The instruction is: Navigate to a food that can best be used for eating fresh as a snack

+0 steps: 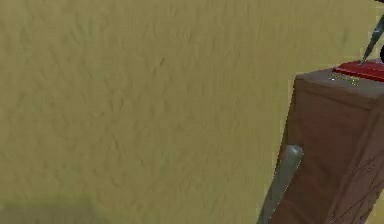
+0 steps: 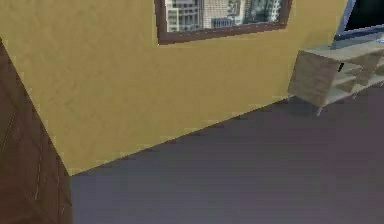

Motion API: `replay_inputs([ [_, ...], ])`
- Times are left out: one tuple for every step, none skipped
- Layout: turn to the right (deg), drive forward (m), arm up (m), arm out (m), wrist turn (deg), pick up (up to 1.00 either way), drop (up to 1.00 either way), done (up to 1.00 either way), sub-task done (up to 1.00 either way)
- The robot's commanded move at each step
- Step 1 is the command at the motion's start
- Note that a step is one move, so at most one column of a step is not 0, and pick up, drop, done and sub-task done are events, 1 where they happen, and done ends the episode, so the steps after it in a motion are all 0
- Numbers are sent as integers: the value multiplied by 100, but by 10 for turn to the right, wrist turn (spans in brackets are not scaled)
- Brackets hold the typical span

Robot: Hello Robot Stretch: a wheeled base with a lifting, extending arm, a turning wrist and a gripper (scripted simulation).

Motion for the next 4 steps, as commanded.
replay_inputs([
  [-450, 0, 0, 0, 0, 0, 0, 0, 0],
  [-450, 0, 0, 0, 0, 0, 0, 0, 0],
  [-450, 0, 0, 0, 0, 0, 0, 0, 0],
  [-360, 0, 0, 0, 0, 0, 0, 0, 0],
])
